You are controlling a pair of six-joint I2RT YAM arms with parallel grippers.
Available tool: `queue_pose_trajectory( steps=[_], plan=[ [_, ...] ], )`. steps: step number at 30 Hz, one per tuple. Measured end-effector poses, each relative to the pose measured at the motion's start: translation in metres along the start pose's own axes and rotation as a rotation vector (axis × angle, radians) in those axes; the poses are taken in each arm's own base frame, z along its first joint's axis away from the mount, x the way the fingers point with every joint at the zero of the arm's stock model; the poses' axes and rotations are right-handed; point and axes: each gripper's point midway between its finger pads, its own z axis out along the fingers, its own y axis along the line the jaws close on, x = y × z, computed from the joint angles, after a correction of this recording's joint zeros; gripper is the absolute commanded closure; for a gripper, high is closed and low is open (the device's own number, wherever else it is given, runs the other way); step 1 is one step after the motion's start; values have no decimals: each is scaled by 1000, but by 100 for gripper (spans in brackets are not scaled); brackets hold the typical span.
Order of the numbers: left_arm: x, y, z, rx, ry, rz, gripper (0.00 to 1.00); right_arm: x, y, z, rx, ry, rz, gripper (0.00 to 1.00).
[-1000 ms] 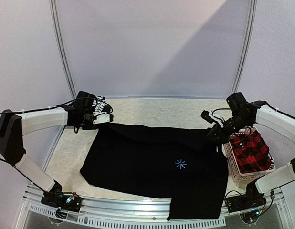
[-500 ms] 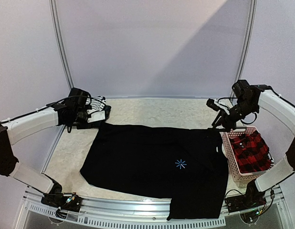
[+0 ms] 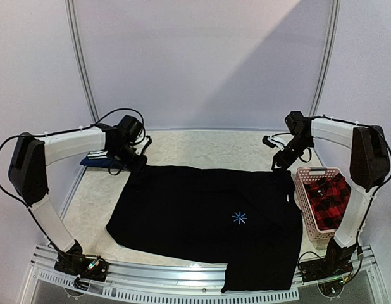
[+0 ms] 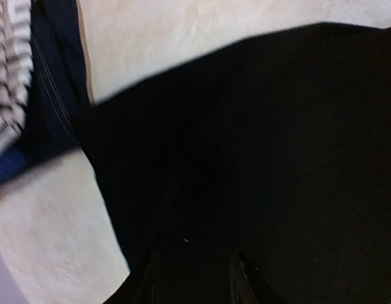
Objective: Fold and stack the mixed laundry pile
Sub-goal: Fold the flattened T-shirt at the center of the board, then adjust the 1/3-folded T-shirt at the center of the board.
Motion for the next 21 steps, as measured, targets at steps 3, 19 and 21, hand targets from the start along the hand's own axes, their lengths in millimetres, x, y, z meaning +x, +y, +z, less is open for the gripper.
queue_pose_trajectory(
  steps=[3,19,21],
  plan=[
    [44,-14,11,41,96,-131,63,8,-10,21,33,58,11,61],
    [173,-43,10,-33,285,-472,65,25,-17,46,59,142,15,60],
    [186,-48,11,-63,301,-464,65,25,-16,46,56,141,15,60]
  ],
)
